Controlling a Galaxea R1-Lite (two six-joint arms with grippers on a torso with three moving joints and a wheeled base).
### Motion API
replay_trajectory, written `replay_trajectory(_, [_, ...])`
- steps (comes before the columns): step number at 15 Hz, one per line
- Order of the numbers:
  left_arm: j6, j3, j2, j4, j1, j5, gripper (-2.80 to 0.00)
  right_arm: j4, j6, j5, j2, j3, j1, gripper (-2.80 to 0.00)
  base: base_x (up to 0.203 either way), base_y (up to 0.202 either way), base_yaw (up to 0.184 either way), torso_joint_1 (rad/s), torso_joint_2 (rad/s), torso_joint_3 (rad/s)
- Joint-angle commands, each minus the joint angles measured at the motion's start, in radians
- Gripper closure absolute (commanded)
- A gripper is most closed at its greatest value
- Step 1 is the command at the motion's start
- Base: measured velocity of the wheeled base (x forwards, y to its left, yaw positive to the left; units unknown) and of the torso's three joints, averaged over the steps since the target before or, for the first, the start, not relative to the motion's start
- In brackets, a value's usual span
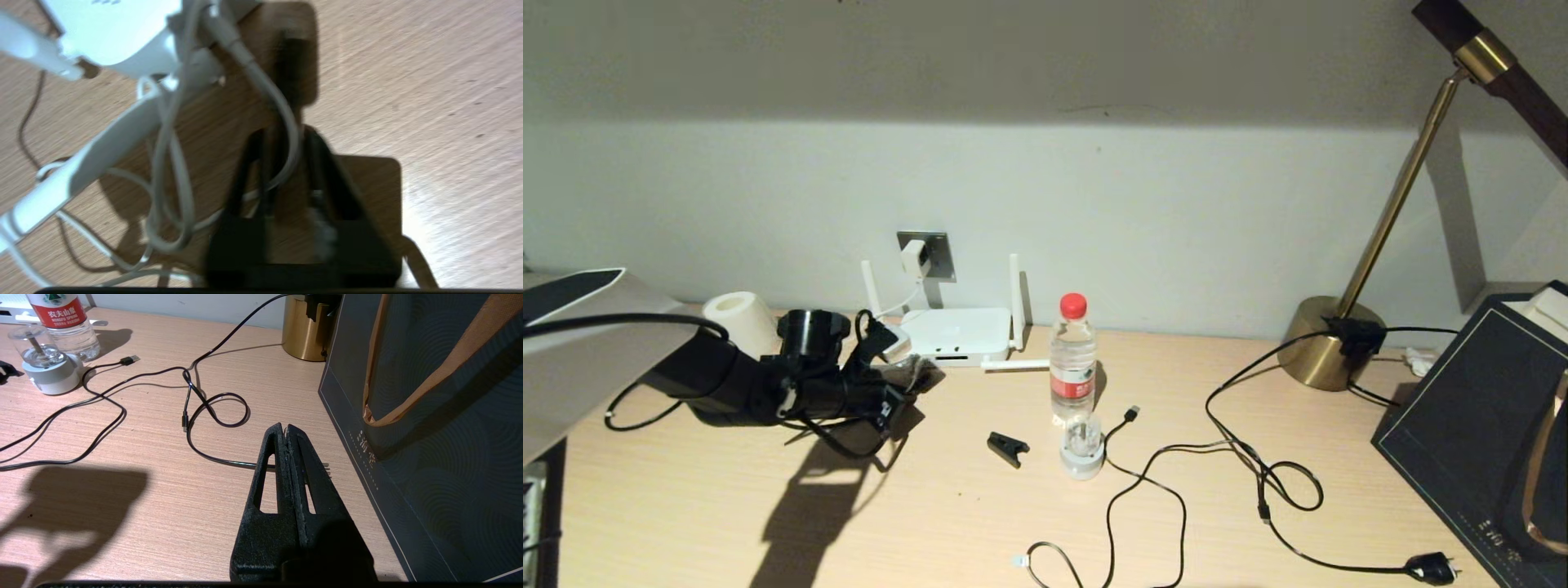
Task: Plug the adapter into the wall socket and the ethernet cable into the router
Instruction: Hand it to the other hand
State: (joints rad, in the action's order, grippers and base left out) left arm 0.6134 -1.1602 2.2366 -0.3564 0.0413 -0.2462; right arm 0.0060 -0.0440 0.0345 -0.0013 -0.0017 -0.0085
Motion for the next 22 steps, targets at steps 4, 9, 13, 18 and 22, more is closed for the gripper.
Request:
replay_trajectory(4, [0.0, 0.038, -0.055, -0.004, 0.001, -0.005, -2.8, 0.0, 0.0, 0.001, 0.001, 0.0, -0.001, 0.0, 0.0, 0.0, 0.0, 0.0, 0.0, 0.0])
replay_trajectory(9, [0.0, 0.192, -0.244, -0.001, 0.0, -0.052, -2.8, 0.0, 0.0, 0.0, 0.001, 0.0, 0.0, 0.0, 0.0, 0.0, 0.0, 0.0, 0.0, 0.0])
replay_trajectory(13, [-0.012, 0.256, -0.311, -0.001, -0.029, -0.066, -2.8, 0.0, 0.0, 0.001, 0.001, 0.0, -0.001, 0.0, 0.0, 0.0, 0.0, 0.0, 0.0, 0.0])
replay_trajectory(18, [-0.19, 0.24, -0.265, 0.052, -0.023, -0.124, -2.8, 0.0, 0.0, 0.001, 0.001, 0.0, 0.001, 0.0, 0.0, 0.0, 0.0, 0.0, 0.0, 0.0])
replay_trajectory(22, [-0.329, 0.183, -0.225, 0.109, -0.023, -0.21, -2.8, 0.0, 0.0, 0.001, 0.001, 0.0, 0.0, 0.0, 0.0, 0.0, 0.0, 0.0, 0.0, 0.0])
